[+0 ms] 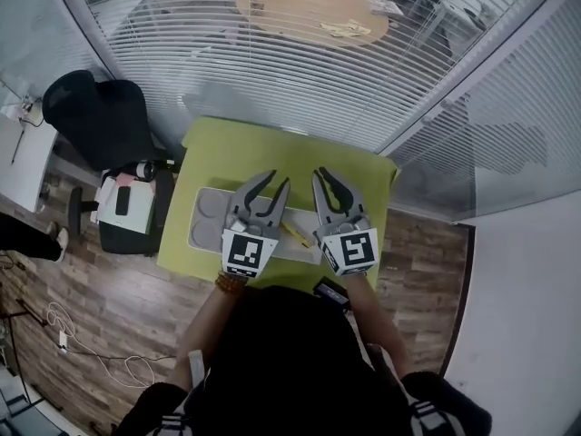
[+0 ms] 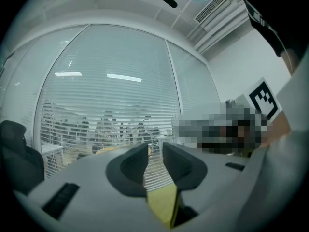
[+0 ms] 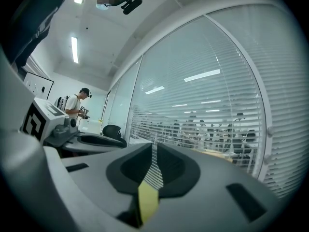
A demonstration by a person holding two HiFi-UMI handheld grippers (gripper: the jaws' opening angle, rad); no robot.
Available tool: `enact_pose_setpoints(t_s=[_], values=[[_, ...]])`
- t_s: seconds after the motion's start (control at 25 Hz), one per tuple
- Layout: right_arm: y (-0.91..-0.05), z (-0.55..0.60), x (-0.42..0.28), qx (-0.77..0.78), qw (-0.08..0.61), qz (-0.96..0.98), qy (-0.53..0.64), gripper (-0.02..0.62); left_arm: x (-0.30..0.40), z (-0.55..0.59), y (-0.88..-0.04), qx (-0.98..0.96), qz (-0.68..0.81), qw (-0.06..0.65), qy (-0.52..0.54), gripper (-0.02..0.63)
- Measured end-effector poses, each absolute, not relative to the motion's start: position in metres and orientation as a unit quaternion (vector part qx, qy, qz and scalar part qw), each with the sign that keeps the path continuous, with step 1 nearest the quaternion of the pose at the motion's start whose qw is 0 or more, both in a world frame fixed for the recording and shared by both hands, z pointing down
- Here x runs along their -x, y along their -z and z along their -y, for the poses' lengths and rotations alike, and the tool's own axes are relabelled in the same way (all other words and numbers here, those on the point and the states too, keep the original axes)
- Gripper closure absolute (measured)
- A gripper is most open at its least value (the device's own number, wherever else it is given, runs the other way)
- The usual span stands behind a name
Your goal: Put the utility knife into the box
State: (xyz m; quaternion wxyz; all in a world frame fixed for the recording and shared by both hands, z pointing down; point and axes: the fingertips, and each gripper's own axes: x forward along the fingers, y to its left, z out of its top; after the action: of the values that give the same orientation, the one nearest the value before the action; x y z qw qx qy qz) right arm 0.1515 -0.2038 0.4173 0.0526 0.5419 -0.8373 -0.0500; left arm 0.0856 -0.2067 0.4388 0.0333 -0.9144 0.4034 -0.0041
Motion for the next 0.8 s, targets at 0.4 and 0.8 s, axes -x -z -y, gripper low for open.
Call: enact_pose_setpoints(t_s=[0.4, 0.8], values=[[-0.4148, 0.1991, -0.1556, -0.544, 0.052, 0.836, 0.059, 0.572, -0.0879, 0.2027, -0.4420, 0.913, -0.406, 0.033, 0.006, 0.544], [-0.4194, 0.2001, -0.1585, -0.550, 0.051, 0.832, 0.053, 0.596, -0.0871, 0.2035, -0.4475, 0.912, -0.408, 0.028, 0.008, 0.594]])
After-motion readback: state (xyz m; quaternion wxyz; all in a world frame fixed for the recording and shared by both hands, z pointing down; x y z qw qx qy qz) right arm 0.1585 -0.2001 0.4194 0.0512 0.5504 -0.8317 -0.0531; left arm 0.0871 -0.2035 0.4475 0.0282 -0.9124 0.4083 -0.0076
